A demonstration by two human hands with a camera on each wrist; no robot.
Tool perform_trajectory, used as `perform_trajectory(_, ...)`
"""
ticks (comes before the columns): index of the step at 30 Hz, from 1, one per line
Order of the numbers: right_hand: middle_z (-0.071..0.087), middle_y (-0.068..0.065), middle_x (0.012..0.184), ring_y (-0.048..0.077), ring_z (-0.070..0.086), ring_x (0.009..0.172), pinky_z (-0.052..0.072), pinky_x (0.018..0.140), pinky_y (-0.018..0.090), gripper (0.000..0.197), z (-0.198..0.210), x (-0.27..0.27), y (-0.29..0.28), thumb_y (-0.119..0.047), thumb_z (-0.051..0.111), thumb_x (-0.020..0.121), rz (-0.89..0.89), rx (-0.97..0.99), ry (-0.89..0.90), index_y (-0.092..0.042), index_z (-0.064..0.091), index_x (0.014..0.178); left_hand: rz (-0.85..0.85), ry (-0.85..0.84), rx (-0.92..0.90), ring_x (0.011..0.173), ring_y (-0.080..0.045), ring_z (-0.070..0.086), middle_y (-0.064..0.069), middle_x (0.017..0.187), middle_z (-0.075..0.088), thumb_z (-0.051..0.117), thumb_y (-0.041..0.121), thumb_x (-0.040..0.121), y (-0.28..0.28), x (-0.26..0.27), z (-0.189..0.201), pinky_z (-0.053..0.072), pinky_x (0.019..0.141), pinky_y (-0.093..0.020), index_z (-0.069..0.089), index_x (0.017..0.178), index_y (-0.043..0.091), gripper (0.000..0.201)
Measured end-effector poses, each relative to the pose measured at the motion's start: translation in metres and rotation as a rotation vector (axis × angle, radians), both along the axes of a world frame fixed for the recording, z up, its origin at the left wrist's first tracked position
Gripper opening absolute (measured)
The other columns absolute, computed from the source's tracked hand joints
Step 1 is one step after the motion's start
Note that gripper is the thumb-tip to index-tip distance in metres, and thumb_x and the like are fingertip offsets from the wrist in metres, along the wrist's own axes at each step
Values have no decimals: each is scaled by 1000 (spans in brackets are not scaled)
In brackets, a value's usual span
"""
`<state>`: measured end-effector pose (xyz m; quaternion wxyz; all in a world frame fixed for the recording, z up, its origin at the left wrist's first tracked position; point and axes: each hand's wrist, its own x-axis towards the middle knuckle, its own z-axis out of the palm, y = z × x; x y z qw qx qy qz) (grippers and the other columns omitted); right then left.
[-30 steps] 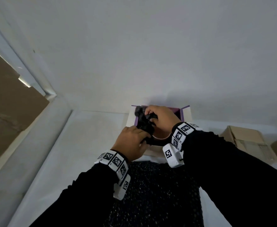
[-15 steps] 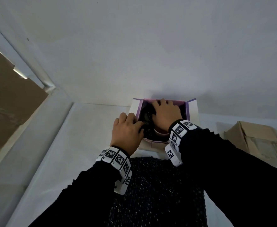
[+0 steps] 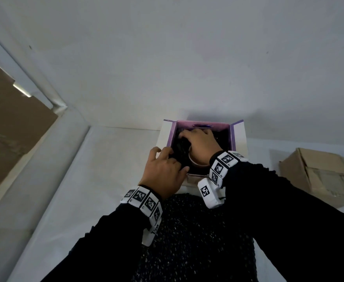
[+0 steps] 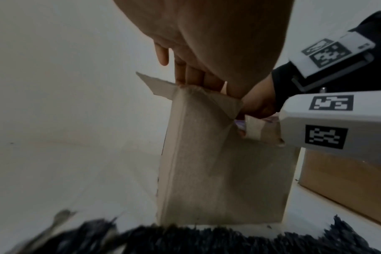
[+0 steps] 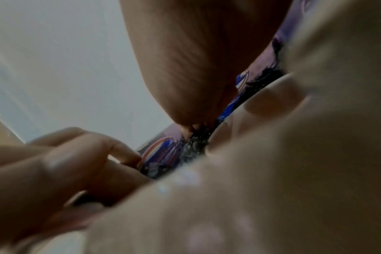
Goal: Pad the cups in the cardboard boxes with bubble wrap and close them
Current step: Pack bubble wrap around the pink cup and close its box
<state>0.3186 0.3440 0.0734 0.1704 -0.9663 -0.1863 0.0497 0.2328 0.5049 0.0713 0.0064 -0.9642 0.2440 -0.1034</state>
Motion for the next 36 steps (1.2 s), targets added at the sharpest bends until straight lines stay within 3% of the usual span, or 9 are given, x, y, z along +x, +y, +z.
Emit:
perform_trajectory(5,37,-3,145,30,26,128,26,97,49,49,-7,-7,-5,-30,54,87,60,-278,11,-40,48,135,71,96,74,119,-21,42,5,108,58,32,58,89,-2,-6,2,20,104,-51,70,74,23,54)
perform_trajectory(11,46,-2,142,26,31,130,24,100,48,56,4,-9,-10,-14,53,82,27,-230,54,-32,43,134,70,177,164,127,-22,36,13,90,65,31,51,87,1,-10,17,-3,111,-61,64,85,26,42)
perform_trajectory(15,50,-1,131,28,35,122,29,94,43,46,15,-17,-16,-4,54,79,79,-90,21,-31,57,117,80,291,295,136,-28,20,11,106,59,49,35,76,-1,-10,26,-23,104,-65,63,104,26,32)
perform_trajectory(18,50,-9,128,25,32,117,29,93,43,36,14,-32,-16,-14,53,89,199,-149,17,-39,65,111,105,248,342,132,-31,22,5,117,48,50,20,83,-7,-11,29,-19,103,-66,65,108,28,30)
perform_trajectory(21,44,-21,138,21,24,127,20,102,48,51,14,-48,-13,-8,48,88,248,-207,173,-46,61,120,104,258,336,132,-30,23,12,102,57,45,9,85,-9,-8,34,-19,102,-67,65,106,29,35)
perform_trajectory(27,45,-22,139,17,20,136,16,106,47,50,17,-58,-17,-6,48,86,253,-213,95,-42,63,118,129,268,385,135,-28,20,9,95,62,44,12,84,-9,-7,37,-33,94,-65,69,92,29,31)
perform_trajectory(30,52,-14,136,15,30,135,22,111,47,45,11,-56,-18,-2,48,85,269,-124,141,-29,67,115,128,243,397,137,-30,16,8,97,64,43,14,85,-15,-6,33,-32,96,-65,70,91,28,31)
perform_trajectory(32,61,-2,122,21,48,119,37,102,46,40,5,-50,-19,-2,50,82,230,35,45,-20,68,114,110,221,391,135,-31,18,7,96,65,44,14,86,-17,-6,28,-25,102,-63,71,93,26,30)
perform_trajectory(36,43,-2,142,23,35,130,33,102,47,39,1,-34,-17,-25,44,94,52,-83,-38,-24,48,133,11,173,380,117,-29,44,6,88,59,50,9,72,-8,-8,24,2,109,-58,71,81,26,28)
